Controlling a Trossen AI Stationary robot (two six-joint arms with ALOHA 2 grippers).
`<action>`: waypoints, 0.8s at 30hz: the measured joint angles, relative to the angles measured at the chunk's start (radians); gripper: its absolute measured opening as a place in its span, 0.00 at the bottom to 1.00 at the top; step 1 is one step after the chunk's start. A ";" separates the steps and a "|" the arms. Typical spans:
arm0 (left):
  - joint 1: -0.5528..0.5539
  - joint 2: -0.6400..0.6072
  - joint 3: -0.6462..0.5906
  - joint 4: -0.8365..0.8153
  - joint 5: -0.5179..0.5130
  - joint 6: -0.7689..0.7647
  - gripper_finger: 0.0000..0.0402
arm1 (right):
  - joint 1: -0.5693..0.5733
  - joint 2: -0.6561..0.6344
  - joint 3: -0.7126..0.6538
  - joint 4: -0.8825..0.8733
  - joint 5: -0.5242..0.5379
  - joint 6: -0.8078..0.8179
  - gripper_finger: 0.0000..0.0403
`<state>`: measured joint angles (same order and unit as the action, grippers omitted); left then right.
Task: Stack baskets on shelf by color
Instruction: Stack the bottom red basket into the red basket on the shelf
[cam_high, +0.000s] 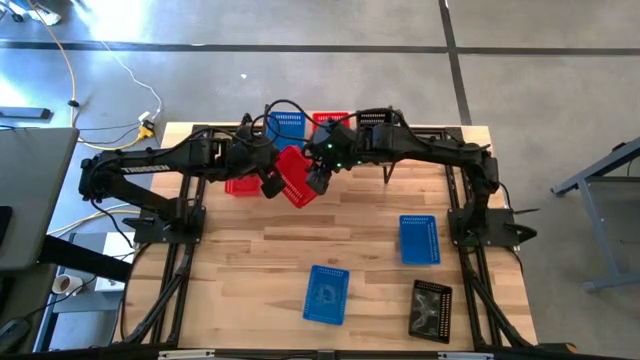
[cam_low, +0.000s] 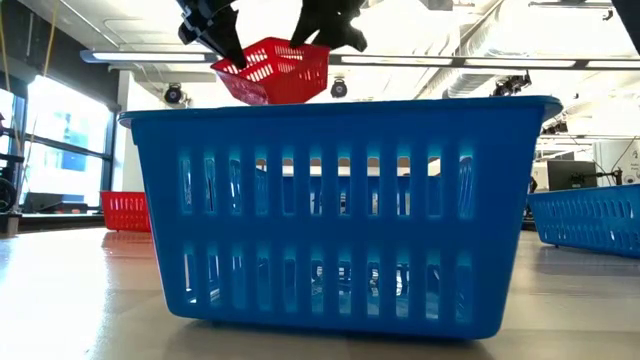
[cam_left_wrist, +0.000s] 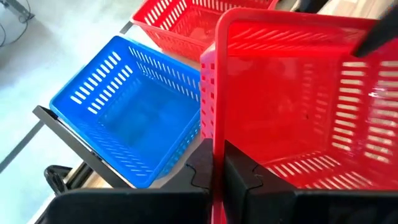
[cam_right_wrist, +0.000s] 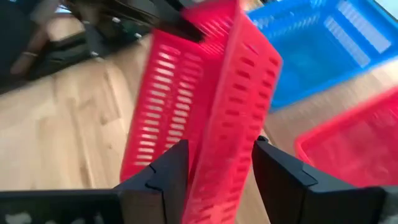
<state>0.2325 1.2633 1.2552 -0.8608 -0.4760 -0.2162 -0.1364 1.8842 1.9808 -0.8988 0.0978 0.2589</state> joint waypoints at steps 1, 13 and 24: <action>0.000 0.000 0.000 0.000 0.000 0.003 0.00 | 0.000 0.003 0.000 -0.002 0.004 0.007 0.40; -0.010 0.000 -0.002 0.038 0.039 0.045 0.00 | -0.003 0.020 0.000 -0.022 -0.001 0.107 0.17; -0.011 -0.001 -0.002 0.051 0.061 0.055 0.16 | -0.003 0.021 0.000 -0.028 -0.003 0.211 0.01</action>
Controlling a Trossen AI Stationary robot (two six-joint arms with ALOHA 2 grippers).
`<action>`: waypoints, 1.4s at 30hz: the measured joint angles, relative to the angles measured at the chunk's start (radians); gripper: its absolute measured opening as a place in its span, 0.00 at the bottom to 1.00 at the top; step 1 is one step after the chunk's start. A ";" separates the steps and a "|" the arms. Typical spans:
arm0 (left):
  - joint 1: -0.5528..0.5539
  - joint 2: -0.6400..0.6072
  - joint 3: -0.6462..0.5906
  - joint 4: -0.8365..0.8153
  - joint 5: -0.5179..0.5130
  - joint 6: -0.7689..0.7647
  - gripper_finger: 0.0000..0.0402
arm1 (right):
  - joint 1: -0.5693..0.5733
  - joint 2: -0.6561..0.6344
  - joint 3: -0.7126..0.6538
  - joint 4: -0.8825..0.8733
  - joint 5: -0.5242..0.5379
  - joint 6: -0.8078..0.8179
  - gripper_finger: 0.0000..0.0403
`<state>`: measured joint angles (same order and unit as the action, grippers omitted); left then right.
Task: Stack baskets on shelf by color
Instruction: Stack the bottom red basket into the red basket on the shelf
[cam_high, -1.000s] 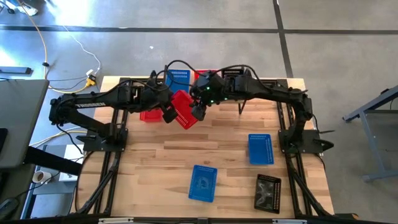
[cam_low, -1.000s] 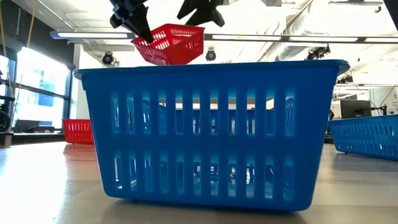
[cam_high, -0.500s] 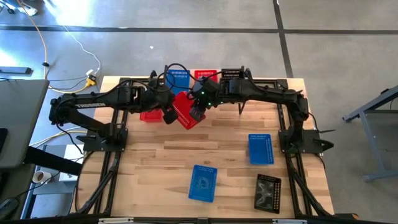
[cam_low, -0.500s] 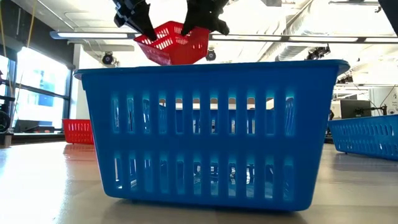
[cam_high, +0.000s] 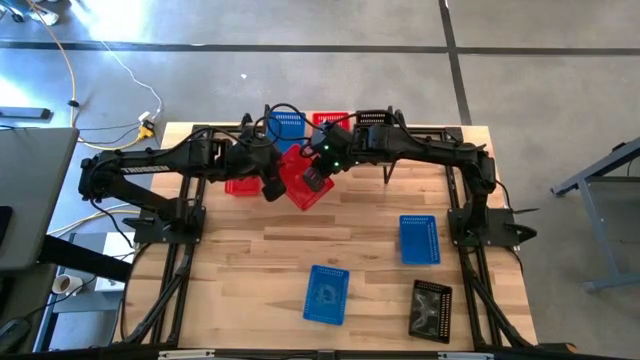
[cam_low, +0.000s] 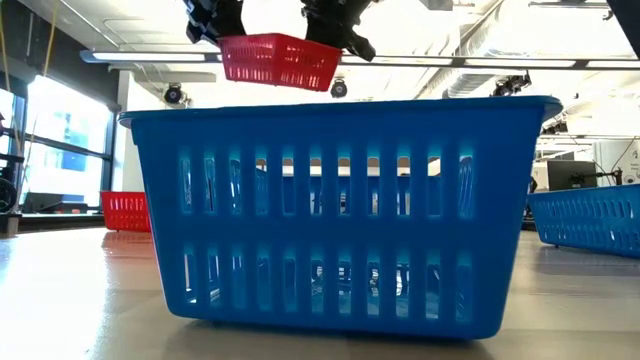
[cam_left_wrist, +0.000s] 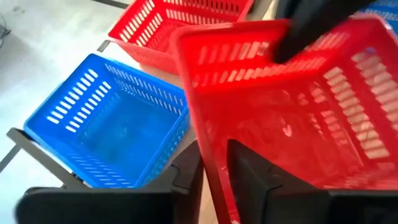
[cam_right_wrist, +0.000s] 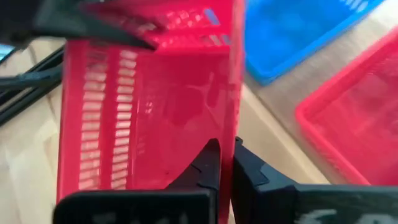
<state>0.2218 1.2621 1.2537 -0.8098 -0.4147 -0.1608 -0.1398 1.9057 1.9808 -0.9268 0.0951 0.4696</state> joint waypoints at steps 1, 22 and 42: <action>0.000 0.000 0.000 0.001 0.011 0.011 0.18 | 0.000 0.000 0.000 -0.001 0.008 0.006 0.01; 0.003 -0.040 0.000 0.060 0.148 0.043 0.43 | -0.005 -0.001 0.000 -0.087 0.103 0.182 0.00; 0.034 -0.063 0.002 0.090 0.062 0.072 0.42 | -0.120 -0.126 0.000 -0.123 0.134 0.210 0.00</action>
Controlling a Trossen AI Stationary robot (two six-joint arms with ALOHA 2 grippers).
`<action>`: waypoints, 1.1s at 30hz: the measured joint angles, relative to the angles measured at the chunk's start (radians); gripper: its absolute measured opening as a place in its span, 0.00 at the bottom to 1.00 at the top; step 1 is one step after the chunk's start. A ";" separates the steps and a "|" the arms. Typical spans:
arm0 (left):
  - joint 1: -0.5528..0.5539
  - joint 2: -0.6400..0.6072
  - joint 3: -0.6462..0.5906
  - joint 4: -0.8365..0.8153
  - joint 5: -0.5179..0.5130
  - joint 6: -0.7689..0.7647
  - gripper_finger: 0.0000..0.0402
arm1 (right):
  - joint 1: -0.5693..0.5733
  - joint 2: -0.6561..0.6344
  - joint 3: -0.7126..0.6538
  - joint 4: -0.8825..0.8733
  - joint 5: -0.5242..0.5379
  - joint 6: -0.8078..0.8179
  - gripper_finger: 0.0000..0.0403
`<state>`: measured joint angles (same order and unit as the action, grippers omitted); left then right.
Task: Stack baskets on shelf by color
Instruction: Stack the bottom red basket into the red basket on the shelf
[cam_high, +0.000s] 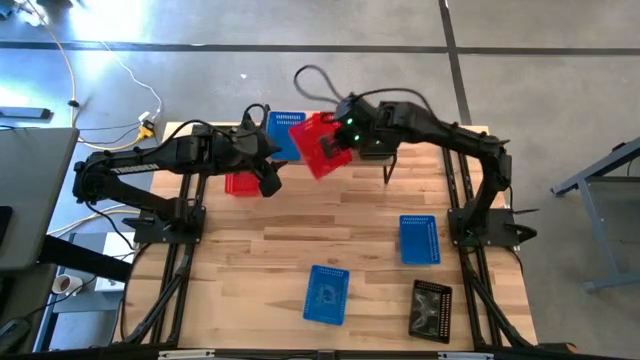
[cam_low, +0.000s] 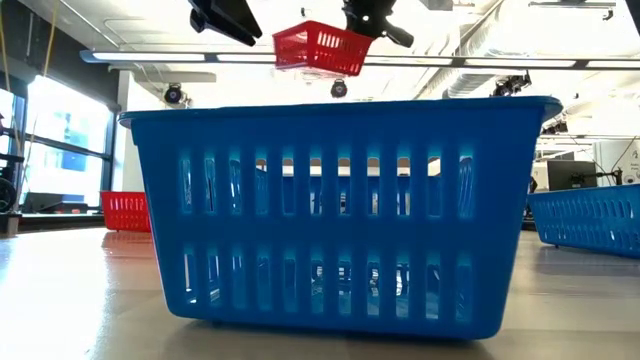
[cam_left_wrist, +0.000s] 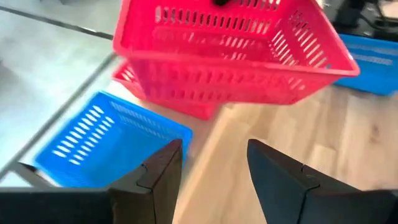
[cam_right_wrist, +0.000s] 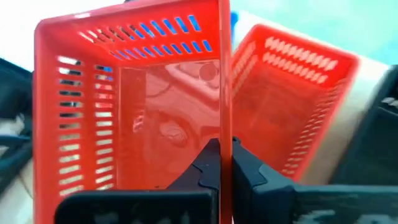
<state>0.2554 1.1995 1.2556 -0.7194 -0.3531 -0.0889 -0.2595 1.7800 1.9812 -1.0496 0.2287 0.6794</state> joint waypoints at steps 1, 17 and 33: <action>0.000 0.000 0.000 0.010 -0.016 0.005 0.42 | -0.012 -0.009 0.000 -0.001 -0.002 0.015 0.00; 0.000 -0.102 0.000 0.101 -0.178 0.102 0.42 | -0.145 -0.045 0.000 -0.100 -0.019 0.043 0.00; 0.063 -0.122 0.000 0.097 -0.209 0.094 0.42 | -0.172 -0.070 0.001 -0.161 0.049 0.131 0.00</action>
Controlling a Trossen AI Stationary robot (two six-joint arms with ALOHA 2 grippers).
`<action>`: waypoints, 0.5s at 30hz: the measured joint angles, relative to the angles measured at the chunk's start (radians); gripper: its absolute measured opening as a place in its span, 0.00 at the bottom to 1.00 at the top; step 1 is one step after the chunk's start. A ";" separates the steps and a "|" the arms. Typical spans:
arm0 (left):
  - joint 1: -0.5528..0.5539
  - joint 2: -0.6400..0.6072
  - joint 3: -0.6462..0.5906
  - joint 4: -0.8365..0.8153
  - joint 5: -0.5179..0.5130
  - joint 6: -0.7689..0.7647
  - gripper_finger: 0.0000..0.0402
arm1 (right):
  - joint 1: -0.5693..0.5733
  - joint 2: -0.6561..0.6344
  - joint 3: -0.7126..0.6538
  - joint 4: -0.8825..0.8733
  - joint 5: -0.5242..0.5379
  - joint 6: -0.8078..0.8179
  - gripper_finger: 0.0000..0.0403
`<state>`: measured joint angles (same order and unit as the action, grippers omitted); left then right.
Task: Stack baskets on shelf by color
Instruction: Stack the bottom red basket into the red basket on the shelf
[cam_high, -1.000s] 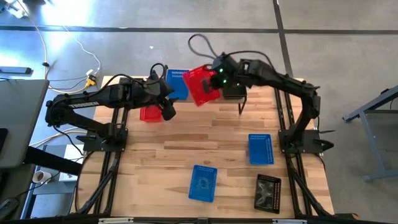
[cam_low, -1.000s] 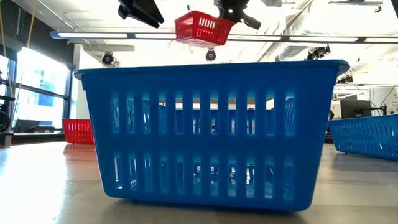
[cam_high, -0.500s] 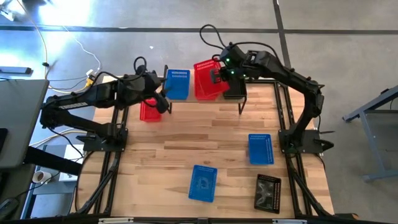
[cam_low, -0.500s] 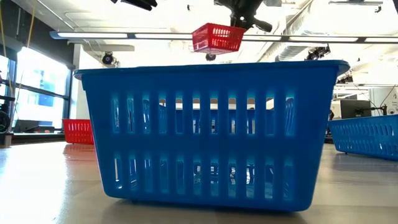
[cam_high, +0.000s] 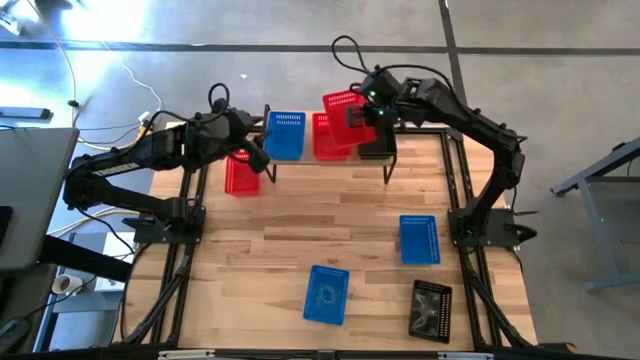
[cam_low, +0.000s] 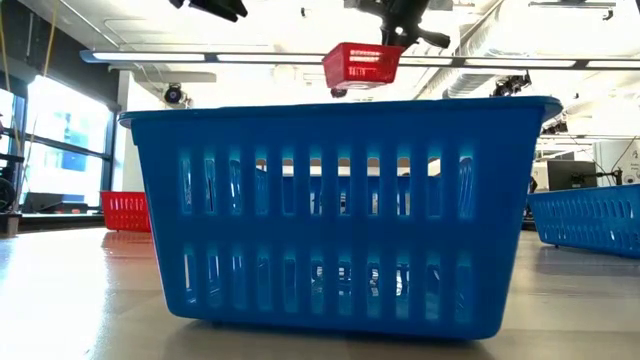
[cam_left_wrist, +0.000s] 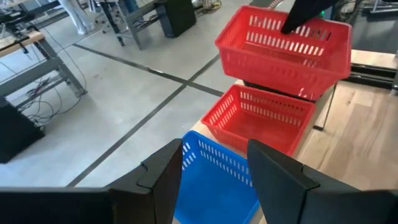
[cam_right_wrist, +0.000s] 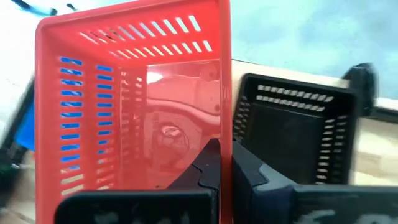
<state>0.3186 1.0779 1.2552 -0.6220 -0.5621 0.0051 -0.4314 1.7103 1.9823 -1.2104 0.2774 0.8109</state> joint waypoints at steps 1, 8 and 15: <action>0.003 0.000 0.000 0.000 0.000 -0.001 0.42 | 0.002 0.004 0.000 0.010 -0.001 0.014 0.00; 0.007 0.000 0.000 0.000 0.000 -0.001 0.42 | 0.026 0.032 0.000 0.065 -0.004 0.141 0.00; 0.009 0.000 -0.001 -0.001 0.001 0.006 0.42 | 0.037 0.093 -0.001 0.072 -0.041 0.231 0.00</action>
<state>0.3271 1.0779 1.2545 -0.6228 -0.5611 0.0113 -0.3945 1.8037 1.9812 -1.1385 0.2359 1.0421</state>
